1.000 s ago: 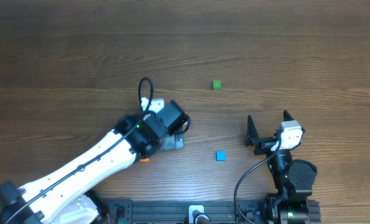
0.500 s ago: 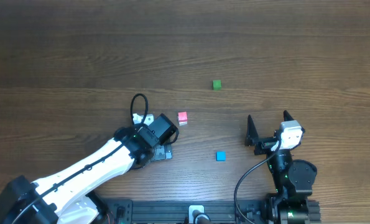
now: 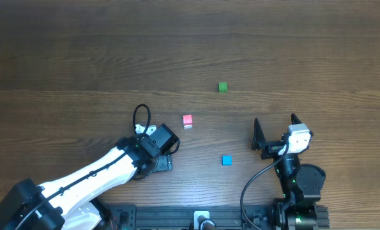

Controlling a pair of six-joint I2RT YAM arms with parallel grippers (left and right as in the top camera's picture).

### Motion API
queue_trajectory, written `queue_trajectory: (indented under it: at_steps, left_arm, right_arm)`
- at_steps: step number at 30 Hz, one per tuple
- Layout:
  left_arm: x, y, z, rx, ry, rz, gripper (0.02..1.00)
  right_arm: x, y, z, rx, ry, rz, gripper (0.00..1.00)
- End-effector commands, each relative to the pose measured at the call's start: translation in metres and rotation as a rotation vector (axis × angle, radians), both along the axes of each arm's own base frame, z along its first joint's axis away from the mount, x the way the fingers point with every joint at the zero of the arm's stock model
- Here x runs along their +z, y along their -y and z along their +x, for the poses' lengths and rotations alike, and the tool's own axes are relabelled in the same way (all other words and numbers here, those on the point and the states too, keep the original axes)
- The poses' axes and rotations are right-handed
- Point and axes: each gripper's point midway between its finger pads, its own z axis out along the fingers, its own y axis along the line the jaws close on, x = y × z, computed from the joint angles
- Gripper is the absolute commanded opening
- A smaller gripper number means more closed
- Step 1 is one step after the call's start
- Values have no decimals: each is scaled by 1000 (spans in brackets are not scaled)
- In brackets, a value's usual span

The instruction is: Stack Cubes

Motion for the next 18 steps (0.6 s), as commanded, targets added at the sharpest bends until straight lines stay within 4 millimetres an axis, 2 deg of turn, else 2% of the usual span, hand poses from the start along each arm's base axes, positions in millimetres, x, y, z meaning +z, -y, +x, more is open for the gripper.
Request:
queue_trajectory:
  at_steps: [1, 11, 18]
  left_arm:
    - [2, 0, 0, 1, 2, -15, 706]
    - [1, -4, -4, -17, -14, 6, 553]
    - [0, -6, -4, -23, -11, 15, 496]
  right_arm:
    - [-2, -1, 0, 6, 1, -4, 991]
    - [-2, -1, 0, 6, 1, -4, 993]
    - [-2, -1, 0, 6, 1, -4, 991]
